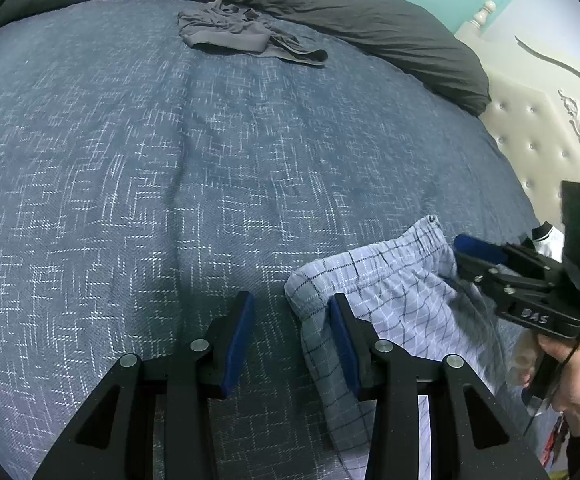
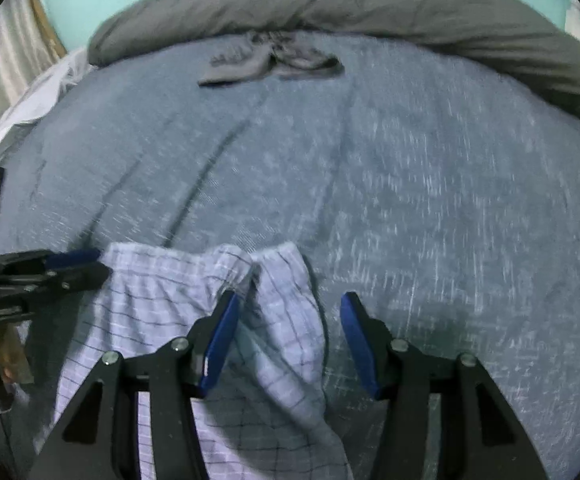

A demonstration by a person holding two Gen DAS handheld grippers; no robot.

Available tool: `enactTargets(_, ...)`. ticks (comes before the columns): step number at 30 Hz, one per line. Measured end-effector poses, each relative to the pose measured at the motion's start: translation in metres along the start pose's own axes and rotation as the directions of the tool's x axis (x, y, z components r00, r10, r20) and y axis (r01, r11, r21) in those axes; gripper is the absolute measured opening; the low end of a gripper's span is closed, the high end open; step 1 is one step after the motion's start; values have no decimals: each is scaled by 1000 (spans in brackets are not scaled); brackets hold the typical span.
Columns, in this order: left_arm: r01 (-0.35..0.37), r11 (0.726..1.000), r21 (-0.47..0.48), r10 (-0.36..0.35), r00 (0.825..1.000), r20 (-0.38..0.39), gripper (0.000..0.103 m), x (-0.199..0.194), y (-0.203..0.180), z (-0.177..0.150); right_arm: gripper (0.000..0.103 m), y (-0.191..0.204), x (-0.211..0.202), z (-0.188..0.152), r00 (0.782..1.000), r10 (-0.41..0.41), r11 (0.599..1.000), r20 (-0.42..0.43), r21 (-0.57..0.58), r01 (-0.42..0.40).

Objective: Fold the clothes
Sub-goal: 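Close the right gripper on the waistband while the left gripper pinches the shorts edge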

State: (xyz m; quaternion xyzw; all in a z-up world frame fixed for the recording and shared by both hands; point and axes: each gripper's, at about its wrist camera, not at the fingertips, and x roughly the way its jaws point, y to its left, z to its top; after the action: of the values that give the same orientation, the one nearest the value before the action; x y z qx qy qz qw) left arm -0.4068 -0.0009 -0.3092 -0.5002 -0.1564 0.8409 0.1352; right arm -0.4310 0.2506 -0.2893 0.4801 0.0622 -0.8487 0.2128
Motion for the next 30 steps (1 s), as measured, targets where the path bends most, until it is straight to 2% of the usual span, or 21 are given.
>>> enactTargets(6, 0, 1000, -2, 0, 1000, 1, 43, -1, -1, 0, 45, 8, -6, 5, 995, 94, 995, 18, 17, -94)
enactTargets(11, 1, 1000, -3, -1, 1000, 0, 43, -1, -1, 0, 44, -2, -9, 5, 978, 201, 972, 58, 112, -207)
enactTargets(16, 6, 1000, -6, -6, 1000, 0, 43, -2, 0, -2, 44, -6, -3, 6, 959, 280, 945, 49, 160, -285)
enactTargets(18, 7, 1000, -6, -7, 1000, 0, 43, -2, 0, -2, 44, -8, -3, 7, 952, 299, 936, 60, 176, -305)
enactTargets(23, 6, 1000, -5, -6, 1000, -3, 43, -2, 0, -2, 44, -9, 4, 12, 959, 282, 942, 28, 184, -282)
enactTargets(25, 9, 1000, 1, -9, 1000, -7, 44, -1, 0, -1, 39, -8, 9, 16, 961, 276, 944, 10, 185, -273)
enactTargets(27, 9, 1000, 0, -9, 1000, -7, 44, -1, -1, -1, 18, -6, 13, 18, 963, 270, 948, -12, 177, -264)
enactTargets(30, 8, 1000, -4, -8, 1000, -6, 44, -2, -2, -1, 7, -2, 11, 20, 970, 242, 961, -16, 145, -237)
